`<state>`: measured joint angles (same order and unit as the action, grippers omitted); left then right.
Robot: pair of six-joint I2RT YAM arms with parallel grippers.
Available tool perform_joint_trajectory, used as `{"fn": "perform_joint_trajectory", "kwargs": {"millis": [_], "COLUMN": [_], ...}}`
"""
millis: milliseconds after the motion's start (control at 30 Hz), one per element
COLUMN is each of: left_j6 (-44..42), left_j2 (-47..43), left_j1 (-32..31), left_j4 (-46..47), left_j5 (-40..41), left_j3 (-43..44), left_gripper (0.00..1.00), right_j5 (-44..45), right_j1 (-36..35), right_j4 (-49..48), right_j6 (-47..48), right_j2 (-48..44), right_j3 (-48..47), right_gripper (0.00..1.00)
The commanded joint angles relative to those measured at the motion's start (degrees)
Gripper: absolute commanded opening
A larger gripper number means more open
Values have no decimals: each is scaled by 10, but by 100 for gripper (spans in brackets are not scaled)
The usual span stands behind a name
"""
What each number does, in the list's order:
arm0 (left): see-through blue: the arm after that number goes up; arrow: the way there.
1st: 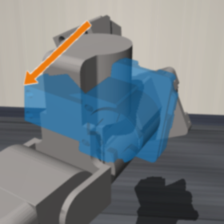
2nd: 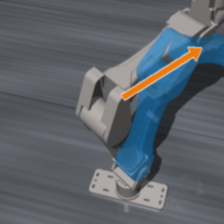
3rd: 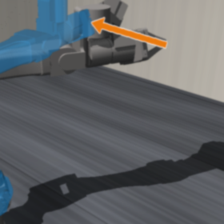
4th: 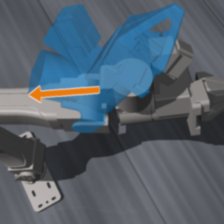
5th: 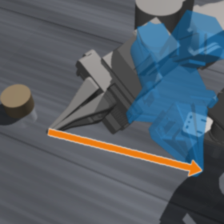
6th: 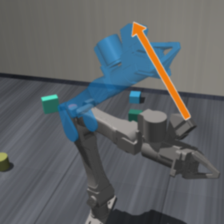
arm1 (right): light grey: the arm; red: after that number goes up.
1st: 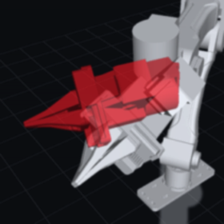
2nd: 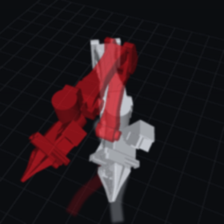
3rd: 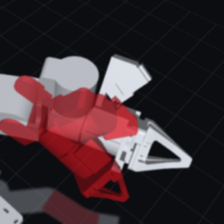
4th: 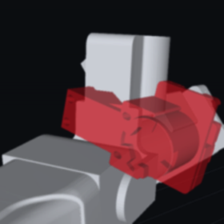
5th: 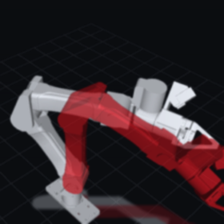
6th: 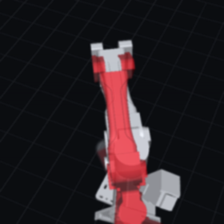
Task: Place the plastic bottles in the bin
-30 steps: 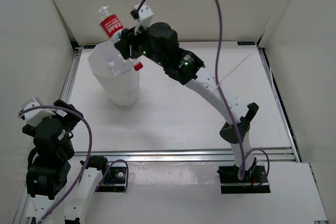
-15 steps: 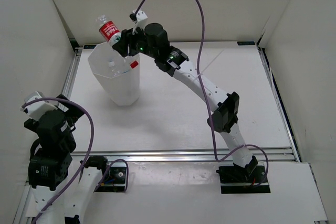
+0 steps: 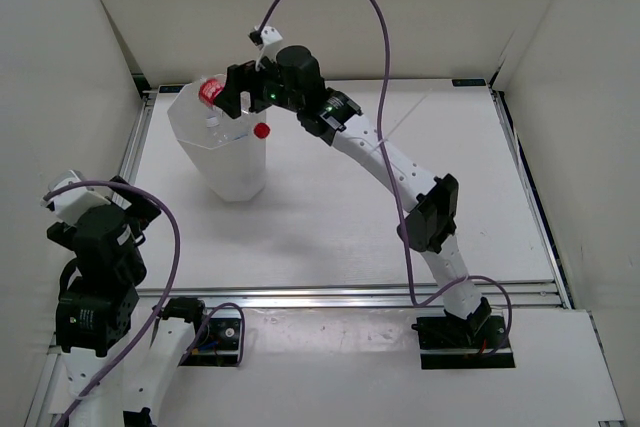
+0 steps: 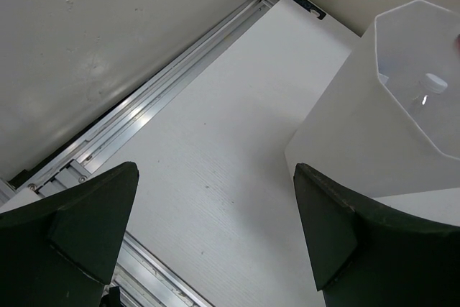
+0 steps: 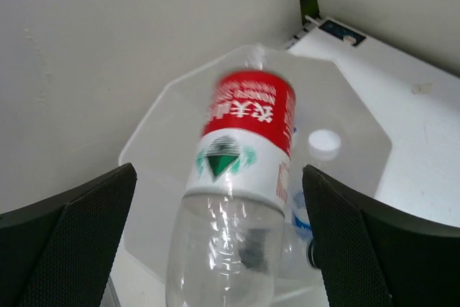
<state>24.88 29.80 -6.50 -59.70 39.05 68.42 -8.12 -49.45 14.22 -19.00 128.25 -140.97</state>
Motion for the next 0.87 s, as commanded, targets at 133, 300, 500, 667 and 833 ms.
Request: {"fn": "perform_joint_trajectory", "kwargs": {"millis": [133,300,500,667,833], "left_j6": [-5,-5,-5,39,118], "left_j2": [7,7,-13,-41,-34], "left_j1": [-2,-2,-2,-7,-7], "left_j4": [15,20,20,20,63], "left_j5": [15,15,20,55,149], "left_j3": [0,-6,-35,-82,-165], "left_gripper": [100,100,100,100,100], "right_j5": [50,128,-54,-27,-11], "right_j1": [28,81,208,228,247], "right_j4": [63,174,282,239,294], "right_j6": [7,-65,-105,-79,-56], "right_j2": [-90,-132,-274,-403,-422], "right_j3": [28,10,222,454,475], "right_gripper": [100,100,100,100,100]}}
